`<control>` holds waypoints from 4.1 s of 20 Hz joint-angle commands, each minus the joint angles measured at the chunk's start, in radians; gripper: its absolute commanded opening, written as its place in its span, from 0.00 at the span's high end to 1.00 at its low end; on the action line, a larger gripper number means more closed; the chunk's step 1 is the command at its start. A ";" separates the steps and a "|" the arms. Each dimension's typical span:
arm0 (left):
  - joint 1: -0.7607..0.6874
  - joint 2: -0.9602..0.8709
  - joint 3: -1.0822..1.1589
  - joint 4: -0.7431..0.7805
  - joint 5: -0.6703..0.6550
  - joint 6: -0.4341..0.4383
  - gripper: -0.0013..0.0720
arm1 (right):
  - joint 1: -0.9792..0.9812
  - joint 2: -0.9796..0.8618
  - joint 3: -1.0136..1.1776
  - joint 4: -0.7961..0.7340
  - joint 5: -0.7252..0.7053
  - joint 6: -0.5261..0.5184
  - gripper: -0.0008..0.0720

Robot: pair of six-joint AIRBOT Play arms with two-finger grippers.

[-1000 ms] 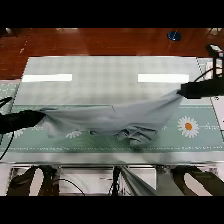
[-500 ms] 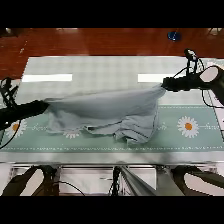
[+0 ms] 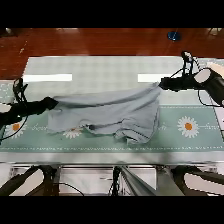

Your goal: Fold the shirts.

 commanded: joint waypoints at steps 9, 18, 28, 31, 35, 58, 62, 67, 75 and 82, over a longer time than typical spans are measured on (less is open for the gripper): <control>0.431 0.000 0.106 0.196 -0.589 -0.035 0.15 | -0.252 0.113 -0.011 -0.204 0.300 -0.056 0.44; 0.453 -0.059 -0.005 0.270 -0.637 -0.029 0.15 | -0.260 0.105 -0.049 -0.177 0.301 -0.154 0.44; 0.372 -0.253 -0.005 0.182 -0.492 -0.029 0.15 | -0.260 0.105 -0.049 -0.097 0.340 -0.153 0.44; 0.276 -0.309 -0.004 0.190 -0.463 -0.048 0.19 | -0.260 0.106 -0.049 -0.093 0.381 -0.153 0.44; 0.284 -0.330 0.000 0.287 -0.446 -0.135 0.91 | -0.260 0.106 -0.049 -0.081 0.472 -0.172 0.40; 0.328 -0.209 0.001 0.170 -0.537 -0.025 0.95 | -0.250 -0.091 -0.049 0.373 0.515 -0.337 0.30; 0.328 -0.209 0.001 0.167 -0.539 -0.025 0.95 | -0.205 -0.185 -0.049 0.391 0.506 -0.352 0.32; 0.328 -0.209 0.001 0.167 -0.552 -0.025 0.95 | -0.188 -0.227 -0.049 0.387 0.489 -0.352 0.32; 0.328 -0.209 0.001 0.167 -0.555 -0.025 0.95 | -0.191 -0.227 -0.049 0.367 0.500 -0.353 0.33; 0.328 -0.209 0.001 0.167 -0.559 -0.025 0.95 | -0.191 -0.227 -0.049 0.339 0.510 -0.356 0.33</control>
